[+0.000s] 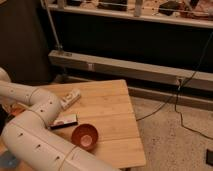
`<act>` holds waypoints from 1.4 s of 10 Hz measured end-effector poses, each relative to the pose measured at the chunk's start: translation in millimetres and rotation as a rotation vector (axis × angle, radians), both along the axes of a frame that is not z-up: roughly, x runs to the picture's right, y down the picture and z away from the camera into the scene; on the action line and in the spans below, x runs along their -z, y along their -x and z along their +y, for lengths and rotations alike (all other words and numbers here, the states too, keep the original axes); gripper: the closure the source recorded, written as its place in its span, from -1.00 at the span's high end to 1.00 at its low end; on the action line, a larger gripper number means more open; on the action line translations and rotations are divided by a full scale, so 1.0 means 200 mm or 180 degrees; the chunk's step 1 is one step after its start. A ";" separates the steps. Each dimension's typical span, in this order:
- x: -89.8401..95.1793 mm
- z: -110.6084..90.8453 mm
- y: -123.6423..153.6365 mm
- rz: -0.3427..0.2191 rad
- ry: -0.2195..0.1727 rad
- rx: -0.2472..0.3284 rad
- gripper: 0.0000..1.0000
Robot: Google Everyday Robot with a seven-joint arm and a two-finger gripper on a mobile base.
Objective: Place the pepper in the ceramic cup
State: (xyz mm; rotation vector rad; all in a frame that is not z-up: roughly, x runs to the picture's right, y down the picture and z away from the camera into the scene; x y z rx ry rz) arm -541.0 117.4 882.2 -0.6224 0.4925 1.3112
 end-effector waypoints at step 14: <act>-0.02 0.01 -0.06 -0.0036 0.0080 0.0135 0.22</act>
